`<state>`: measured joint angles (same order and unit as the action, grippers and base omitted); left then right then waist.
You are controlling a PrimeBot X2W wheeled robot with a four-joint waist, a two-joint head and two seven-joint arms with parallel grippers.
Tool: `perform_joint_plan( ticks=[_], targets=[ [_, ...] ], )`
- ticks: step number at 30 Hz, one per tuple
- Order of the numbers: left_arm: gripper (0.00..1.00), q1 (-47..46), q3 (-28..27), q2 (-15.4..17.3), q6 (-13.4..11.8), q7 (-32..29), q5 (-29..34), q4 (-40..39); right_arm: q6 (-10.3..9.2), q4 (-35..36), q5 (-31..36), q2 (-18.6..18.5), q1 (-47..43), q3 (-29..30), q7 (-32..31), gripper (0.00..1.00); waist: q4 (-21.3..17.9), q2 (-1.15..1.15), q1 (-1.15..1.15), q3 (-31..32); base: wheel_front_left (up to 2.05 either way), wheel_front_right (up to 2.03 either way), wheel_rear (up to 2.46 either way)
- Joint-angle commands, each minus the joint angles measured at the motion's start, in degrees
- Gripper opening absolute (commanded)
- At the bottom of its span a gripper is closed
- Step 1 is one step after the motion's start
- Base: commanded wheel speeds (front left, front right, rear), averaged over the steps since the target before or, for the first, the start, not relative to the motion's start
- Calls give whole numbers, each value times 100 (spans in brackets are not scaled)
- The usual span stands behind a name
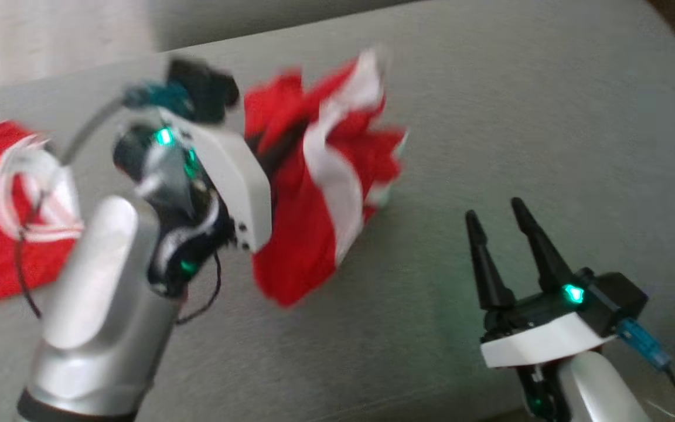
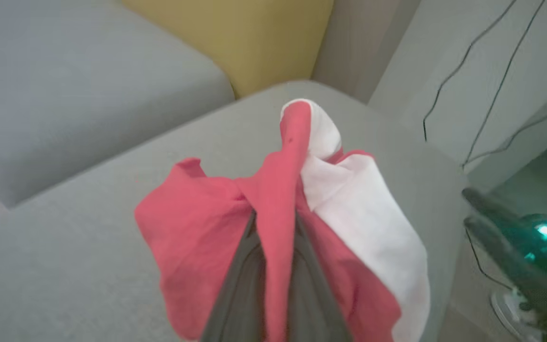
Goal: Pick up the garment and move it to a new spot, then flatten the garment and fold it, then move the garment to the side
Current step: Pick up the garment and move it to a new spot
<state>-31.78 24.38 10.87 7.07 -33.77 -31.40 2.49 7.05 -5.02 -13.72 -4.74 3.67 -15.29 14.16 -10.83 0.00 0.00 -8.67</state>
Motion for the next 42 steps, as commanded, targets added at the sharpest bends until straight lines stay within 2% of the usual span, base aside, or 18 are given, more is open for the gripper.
perform_joint_plan(
  ticks=[1,5,9,10,11,12,13,18,24,26,31,35,42],
  targets=[
    [0,-253,-204,161,12,23,36,-61,44,155,-57,48,256,-165,62,100,-544,0,0,-157,0,0,0],
    [0,-276,-128,311,-5,518,409,1086,44,118,-133,115,401,-325,77,100,-1017,0,0,-297,0,0,0],
    [0,-427,-72,454,-87,1491,843,2294,44,136,-173,155,493,-394,82,100,-1295,0,0,-351,0,0,0],
    [9,-467,-80,451,-141,1754,930,2539,44,149,-175,161,490,-376,82,100,-1317,0,0,-346,0,0,0],
    [38,-499,-91,434,-198,2000,996,2755,44,159,-174,166,478,-355,82,100,-1324,0,0,-332,0,0,0],
    [81,-518,-113,399,-252,2230,1027,2937,44,167,-171,170,459,-327,83,100,-1313,0,0,-308,0,0,0],
    [100,-537,-136,365,-309,2448,1054,3083,44,174,-164,173,430,-289,83,100,-1282,0,0,-276,0,0,0],
    [100,-508,-223,218,-690,3513,1222,3301,44,222,-19,179,245,-27,83,100,-905,0,0,-24,0,0,0],
    [100,59,-365,54,-1173,4478,1251,2772,44,332,200,45,32,340,84,100,-184,0,0,329,0,0,0],
    [100,216,-386,37,-1247,4560,1247,2628,44,349,221,14,-4,402,84,100,-55,0,0,390,0,0,0],
    [100,1212,-500,59,-1710,4758,1284,1907,44,389,367,-139,-201,692,72,100,553,0,0,627,0,0,0],
    [100,2086,-603,82,-1974,4829,1264,1380,44,367,468,-190,-365,920,46,100,997,0,0,756,0,0,0],
    [100,3215,-749,41,-2027,4872,1249,869,44,67,535,-111,-759,1224,41,100,1565,0,0,946,0,0,0]
  ],
)
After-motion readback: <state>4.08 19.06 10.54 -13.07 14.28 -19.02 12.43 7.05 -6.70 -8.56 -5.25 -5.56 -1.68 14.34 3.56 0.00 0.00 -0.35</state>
